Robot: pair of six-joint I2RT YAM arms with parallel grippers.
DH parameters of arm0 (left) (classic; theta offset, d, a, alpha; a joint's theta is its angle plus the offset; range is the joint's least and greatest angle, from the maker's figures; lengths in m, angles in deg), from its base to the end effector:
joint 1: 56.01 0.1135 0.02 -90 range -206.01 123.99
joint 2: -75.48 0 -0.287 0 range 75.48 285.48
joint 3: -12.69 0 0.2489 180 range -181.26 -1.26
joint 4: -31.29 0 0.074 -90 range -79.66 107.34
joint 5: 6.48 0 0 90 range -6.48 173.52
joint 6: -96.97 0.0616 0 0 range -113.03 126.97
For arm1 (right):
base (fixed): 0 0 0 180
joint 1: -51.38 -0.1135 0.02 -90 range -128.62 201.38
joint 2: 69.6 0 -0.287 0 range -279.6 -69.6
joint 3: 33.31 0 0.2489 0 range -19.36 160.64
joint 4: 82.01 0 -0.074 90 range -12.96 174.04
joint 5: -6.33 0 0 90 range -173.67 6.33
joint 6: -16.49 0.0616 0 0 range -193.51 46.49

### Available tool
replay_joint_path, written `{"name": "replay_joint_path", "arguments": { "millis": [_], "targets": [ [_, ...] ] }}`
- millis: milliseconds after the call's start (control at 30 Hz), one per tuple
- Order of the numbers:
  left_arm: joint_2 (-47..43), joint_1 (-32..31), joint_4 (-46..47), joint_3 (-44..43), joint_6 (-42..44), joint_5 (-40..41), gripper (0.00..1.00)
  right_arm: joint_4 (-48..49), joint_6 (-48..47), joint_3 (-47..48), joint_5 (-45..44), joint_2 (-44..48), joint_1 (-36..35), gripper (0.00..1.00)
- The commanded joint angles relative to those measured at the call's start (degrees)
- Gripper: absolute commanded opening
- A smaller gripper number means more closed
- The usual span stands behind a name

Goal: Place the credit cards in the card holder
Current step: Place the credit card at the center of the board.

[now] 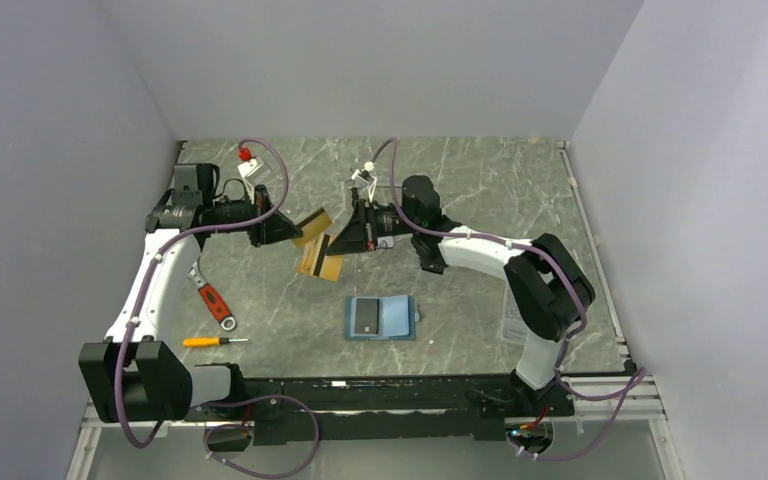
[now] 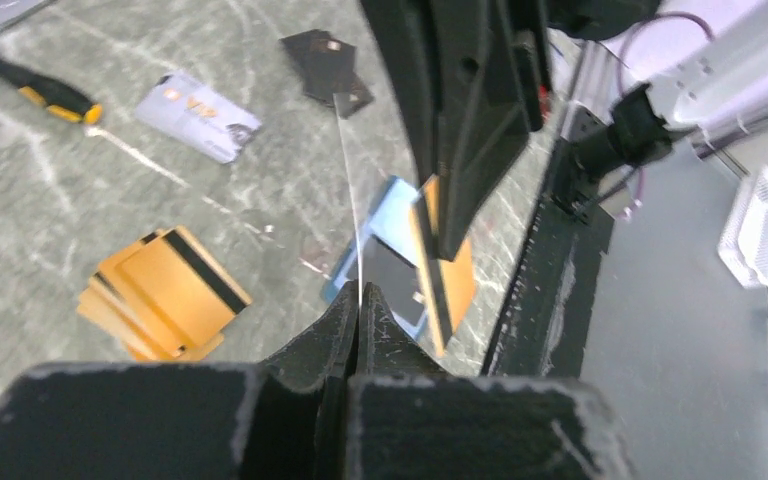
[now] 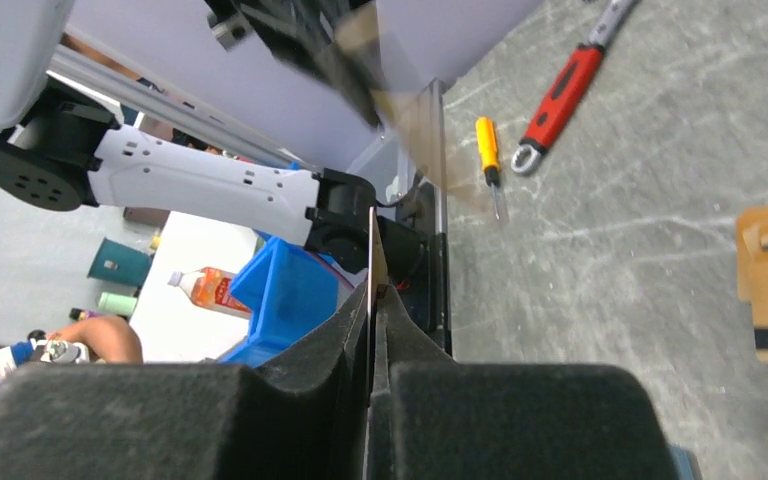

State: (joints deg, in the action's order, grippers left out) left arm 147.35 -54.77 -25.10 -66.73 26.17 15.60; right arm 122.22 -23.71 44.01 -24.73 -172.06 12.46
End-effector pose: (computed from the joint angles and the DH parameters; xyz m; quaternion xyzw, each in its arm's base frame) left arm 0.2426 -0.0518 0.3458 0.3152 0.7363 -0.4629 0.3797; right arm 0.2882 0.3005 0.2863 -0.2847 0.6504 0.6777 0.1915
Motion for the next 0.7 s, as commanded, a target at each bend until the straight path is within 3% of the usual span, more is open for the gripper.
{"name": "replay_joint_path", "arguments": {
  "millis": [0,200,333,667],
  "targets": [
    [-0.4,1.4,10.4,1.6,-7.9,8.3,0.00,-1.6,-1.6,-3.5,0.3,2.7,1.2,0.06],
    [1.9,0.8,16.2,5.6,-12.8,11.5,0.00,-4.3,-2.9,-9.1,-0.4,5.4,2.7,0.04],
    [5.3,-3.2,20.7,9.5,-14.4,15.8,0.00,-6.0,-3.0,-12.8,-2.1,7.7,4.1,0.01],
    [20.9,-8.5,24.9,9.7,-14.3,22.4,0.00,-9.8,-4.2,-17.3,-5.6,13.6,5.0,0.00]
  ]
}}
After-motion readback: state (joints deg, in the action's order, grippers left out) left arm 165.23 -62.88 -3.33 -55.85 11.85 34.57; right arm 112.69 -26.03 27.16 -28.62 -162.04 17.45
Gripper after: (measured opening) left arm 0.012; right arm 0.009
